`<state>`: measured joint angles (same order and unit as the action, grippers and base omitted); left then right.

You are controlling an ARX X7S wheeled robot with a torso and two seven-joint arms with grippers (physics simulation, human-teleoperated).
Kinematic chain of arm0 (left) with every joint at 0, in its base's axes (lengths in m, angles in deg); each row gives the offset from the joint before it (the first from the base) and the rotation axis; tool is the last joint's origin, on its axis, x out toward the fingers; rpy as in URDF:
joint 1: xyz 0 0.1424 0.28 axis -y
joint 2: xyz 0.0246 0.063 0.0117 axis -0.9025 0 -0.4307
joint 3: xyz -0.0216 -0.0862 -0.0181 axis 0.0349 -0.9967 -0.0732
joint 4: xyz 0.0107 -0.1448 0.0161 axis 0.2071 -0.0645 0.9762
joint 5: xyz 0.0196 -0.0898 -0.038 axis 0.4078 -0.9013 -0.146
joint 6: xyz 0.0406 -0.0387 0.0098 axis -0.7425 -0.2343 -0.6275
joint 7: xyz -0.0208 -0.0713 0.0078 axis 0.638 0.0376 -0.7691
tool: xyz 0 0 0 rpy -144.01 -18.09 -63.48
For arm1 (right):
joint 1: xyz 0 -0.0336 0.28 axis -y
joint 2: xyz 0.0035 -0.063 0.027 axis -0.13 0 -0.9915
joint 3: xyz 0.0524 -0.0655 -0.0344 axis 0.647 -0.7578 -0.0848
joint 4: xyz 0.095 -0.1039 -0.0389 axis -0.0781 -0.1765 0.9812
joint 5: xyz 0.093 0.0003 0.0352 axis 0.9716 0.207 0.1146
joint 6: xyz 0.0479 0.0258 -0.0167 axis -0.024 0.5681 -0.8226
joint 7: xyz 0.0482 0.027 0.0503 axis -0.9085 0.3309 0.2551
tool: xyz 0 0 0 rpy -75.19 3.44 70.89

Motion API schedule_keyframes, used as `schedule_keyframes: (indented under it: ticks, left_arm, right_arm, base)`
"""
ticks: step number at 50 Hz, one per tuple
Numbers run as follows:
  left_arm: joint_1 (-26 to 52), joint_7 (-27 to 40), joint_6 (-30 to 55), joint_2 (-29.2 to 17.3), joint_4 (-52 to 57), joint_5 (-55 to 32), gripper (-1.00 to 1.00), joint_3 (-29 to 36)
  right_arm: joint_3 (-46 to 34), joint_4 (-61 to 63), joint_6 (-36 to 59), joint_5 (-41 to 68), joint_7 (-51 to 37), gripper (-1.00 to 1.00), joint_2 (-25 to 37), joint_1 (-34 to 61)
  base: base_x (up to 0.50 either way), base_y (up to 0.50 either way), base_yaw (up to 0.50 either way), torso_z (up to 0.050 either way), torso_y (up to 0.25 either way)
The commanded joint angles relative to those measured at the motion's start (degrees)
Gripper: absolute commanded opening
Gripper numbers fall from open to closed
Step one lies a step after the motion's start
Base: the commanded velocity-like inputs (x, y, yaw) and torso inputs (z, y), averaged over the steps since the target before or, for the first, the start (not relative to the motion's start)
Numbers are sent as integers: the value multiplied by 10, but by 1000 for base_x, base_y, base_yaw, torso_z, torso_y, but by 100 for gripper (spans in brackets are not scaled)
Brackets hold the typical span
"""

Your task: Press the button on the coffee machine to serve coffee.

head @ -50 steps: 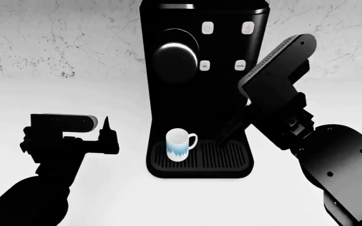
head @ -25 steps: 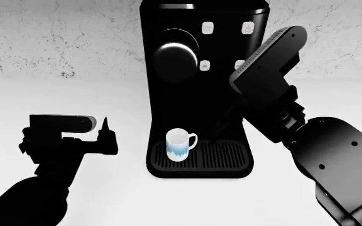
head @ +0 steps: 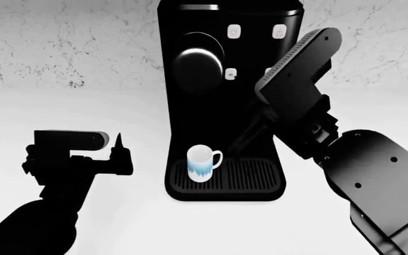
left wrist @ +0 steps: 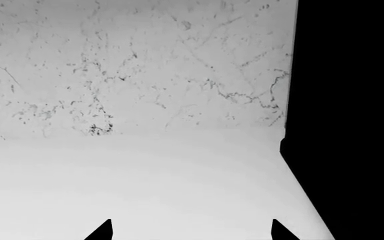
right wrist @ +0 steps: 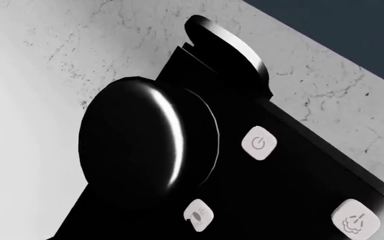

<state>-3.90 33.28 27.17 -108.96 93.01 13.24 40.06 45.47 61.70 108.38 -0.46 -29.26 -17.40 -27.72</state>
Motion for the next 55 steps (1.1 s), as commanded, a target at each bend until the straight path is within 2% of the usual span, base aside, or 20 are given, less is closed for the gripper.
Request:
schedule_keyframes:
  ticks: [1, 55]
  left_arm:
    - [1, 2, -2, 1, -3, 0, 100, 3]
    - [-1, 9, -9, 0, -8, -5, 100, 7]
  right_arm:
    - [-1, -3, -2, -6, -7, -100, 0, 4]
    - [-53, -121, -68, -41, 23, -100, -22, 36]
  base:
    - [0, 0, 0, 0, 0]
    - [0, 0, 0, 0, 0]
